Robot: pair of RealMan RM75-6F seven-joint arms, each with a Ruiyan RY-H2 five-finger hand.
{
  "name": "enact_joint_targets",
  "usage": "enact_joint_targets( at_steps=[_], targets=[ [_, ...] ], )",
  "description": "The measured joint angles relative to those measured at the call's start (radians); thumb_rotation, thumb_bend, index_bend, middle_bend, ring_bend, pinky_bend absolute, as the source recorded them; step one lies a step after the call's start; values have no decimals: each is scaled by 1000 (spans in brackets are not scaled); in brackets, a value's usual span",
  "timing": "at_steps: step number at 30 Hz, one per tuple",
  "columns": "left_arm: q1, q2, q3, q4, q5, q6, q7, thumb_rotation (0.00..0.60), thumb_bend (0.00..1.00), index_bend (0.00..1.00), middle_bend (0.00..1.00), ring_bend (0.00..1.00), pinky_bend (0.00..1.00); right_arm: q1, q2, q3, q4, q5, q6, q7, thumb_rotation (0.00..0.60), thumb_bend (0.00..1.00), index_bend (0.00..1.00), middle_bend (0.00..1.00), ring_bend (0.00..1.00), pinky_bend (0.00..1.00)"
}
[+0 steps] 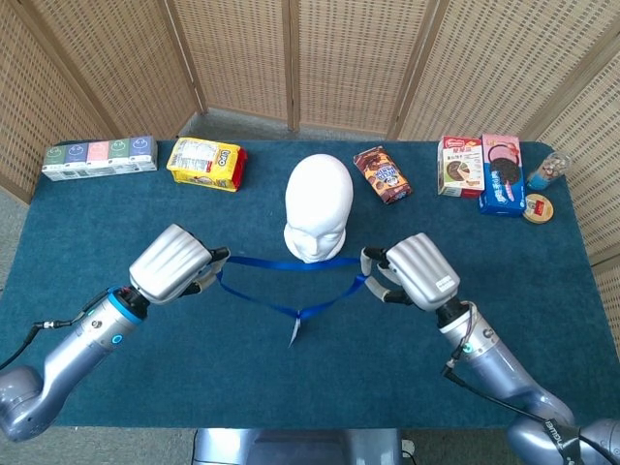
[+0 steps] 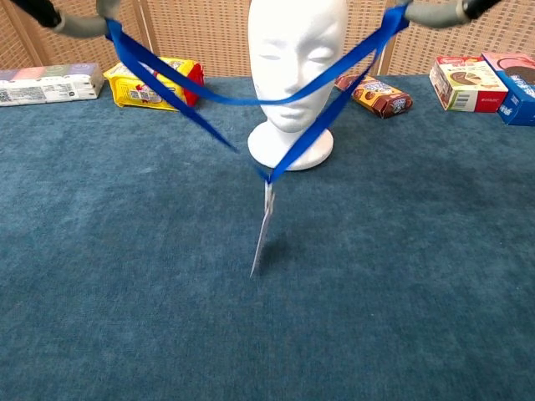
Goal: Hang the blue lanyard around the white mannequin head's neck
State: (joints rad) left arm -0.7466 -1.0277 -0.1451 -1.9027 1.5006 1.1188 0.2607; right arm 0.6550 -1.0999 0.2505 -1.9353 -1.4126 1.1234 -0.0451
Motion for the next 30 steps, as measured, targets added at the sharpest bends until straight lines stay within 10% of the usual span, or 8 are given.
enact_joint_targets(
  at_steps=[30],
  targets=[
    [-55, 96, -181, -49, -170, 0, 22, 596, 428, 637, 1000, 1000, 1000, 113, 130, 168, -6, 214, -87, 38, 600, 454, 792, 1000, 1000, 1000]
  ],
)
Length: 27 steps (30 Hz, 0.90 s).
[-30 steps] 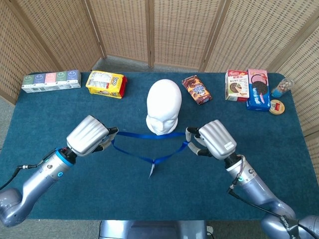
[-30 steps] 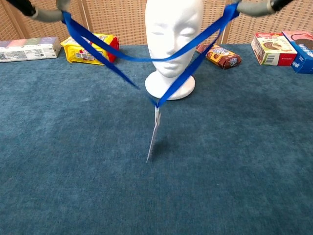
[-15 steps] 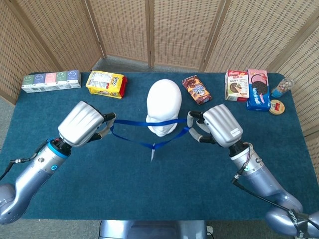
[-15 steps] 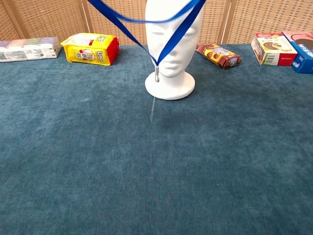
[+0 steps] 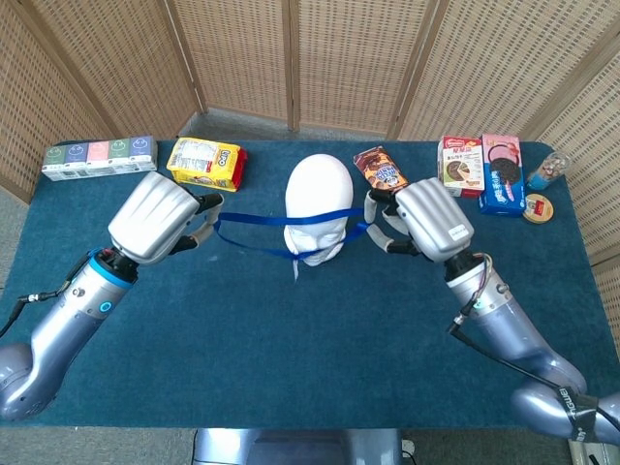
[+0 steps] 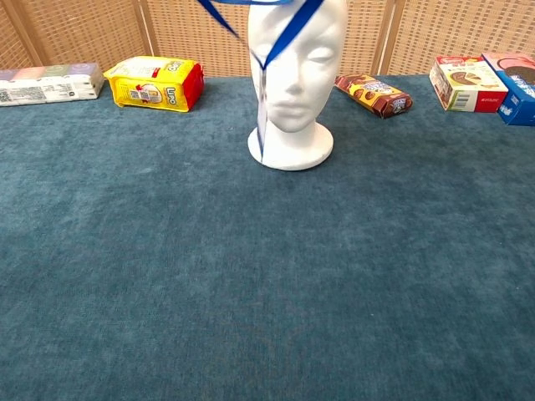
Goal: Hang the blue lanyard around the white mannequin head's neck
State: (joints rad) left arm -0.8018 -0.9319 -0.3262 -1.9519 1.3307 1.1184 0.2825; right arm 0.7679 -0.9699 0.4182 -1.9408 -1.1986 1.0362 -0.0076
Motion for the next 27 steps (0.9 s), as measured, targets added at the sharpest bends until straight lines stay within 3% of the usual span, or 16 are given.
enact_joint_targets(
  at_steps=[13, 27],
  targets=[
    [-65, -33, -56, 77, -82, -23, 34, 598, 435, 637, 1000, 1000, 1000, 74, -6, 43, 87, 88, -52, -5, 600, 454, 793, 1000, 1000, 1000],
    [-133, -110, -76, 206, -130, -37, 75, 597, 435, 637, 1000, 1000, 1000, 171, -56, 67, 217, 179, -107, -39, 600, 454, 794, 1000, 1000, 1000]
  ],
)
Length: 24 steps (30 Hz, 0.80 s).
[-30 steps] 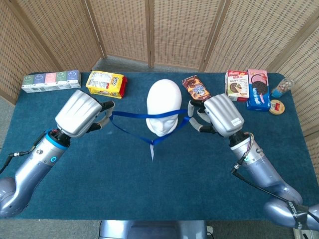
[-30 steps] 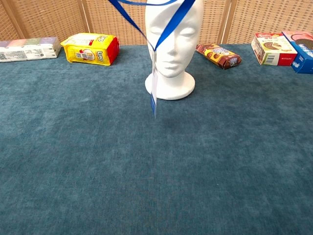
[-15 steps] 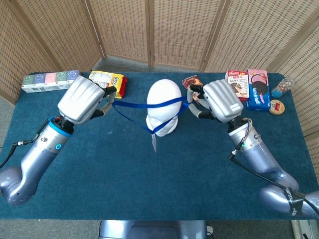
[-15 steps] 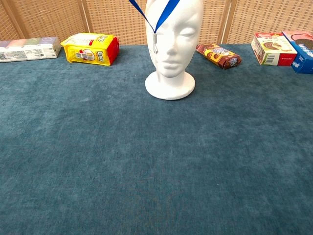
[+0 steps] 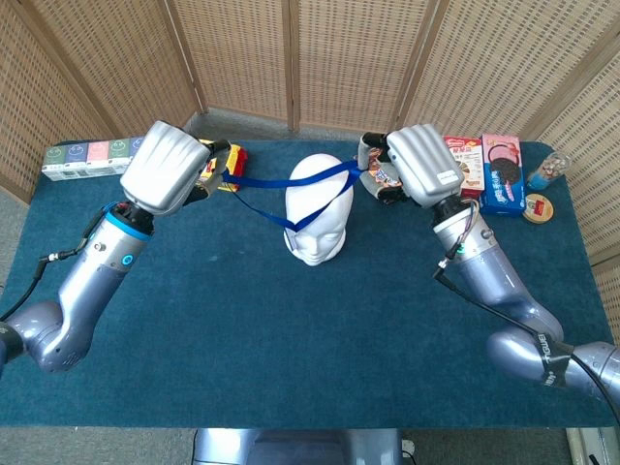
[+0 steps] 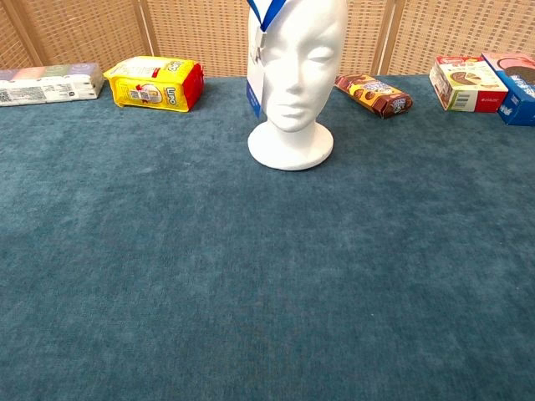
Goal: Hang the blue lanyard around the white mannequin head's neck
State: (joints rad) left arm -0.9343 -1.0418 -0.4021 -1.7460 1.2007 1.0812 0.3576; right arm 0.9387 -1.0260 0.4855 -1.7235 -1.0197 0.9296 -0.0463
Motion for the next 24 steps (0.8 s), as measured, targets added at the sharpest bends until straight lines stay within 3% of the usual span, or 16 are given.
enact_joint_targets(
  at_steps=[24],
  targets=[
    [-111, -114, 31, 142, -67, -69, 127, 598, 435, 637, 1000, 1000, 1000, 84, -94, -39, 176, 102, -72, -38, 600, 454, 795, 1000, 1000, 1000]
  ],
)
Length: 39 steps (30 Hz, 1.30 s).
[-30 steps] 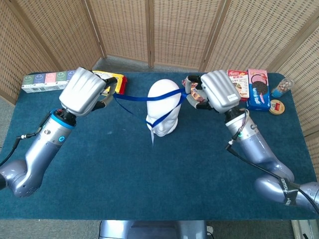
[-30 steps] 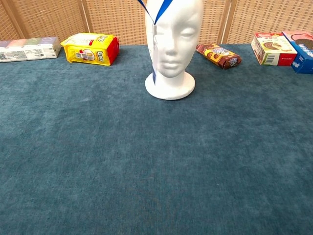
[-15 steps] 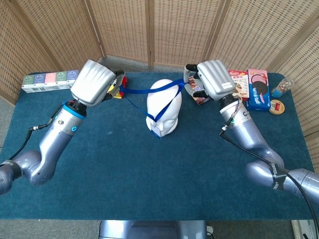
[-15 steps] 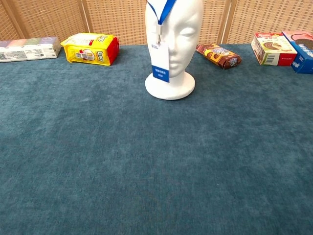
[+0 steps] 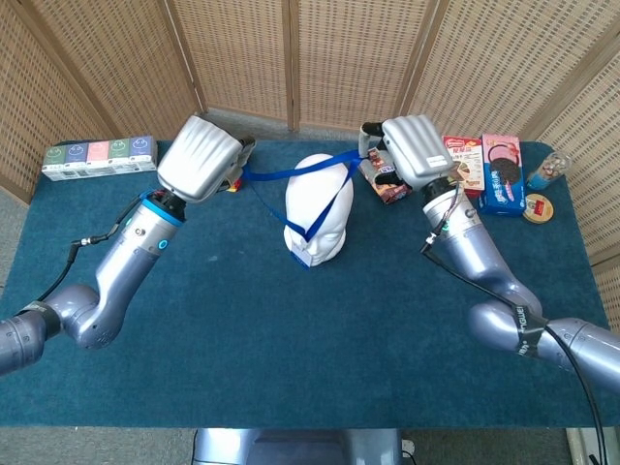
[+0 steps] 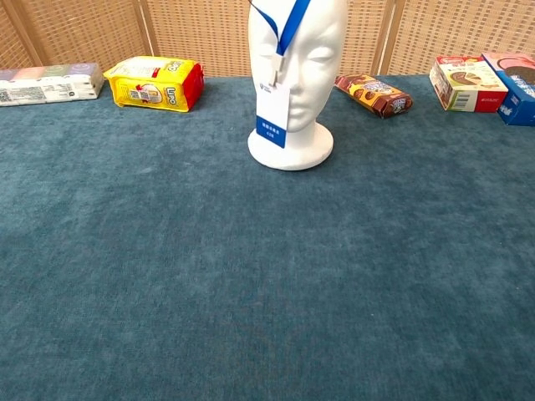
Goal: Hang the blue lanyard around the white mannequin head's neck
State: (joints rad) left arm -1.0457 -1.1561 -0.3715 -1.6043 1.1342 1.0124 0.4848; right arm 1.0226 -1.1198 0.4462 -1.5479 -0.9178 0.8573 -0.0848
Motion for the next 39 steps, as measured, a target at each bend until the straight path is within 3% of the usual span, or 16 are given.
enact_joint_targets(
  at_steps=[39],
  targets=[
    [-41, -105, 79, 113, -9, -42, 31, 594, 435, 637, 1000, 1000, 1000, -47, -72, -69, 138, 24, -9, 5, 600, 453, 796, 1000, 1000, 1000]
  ],
)
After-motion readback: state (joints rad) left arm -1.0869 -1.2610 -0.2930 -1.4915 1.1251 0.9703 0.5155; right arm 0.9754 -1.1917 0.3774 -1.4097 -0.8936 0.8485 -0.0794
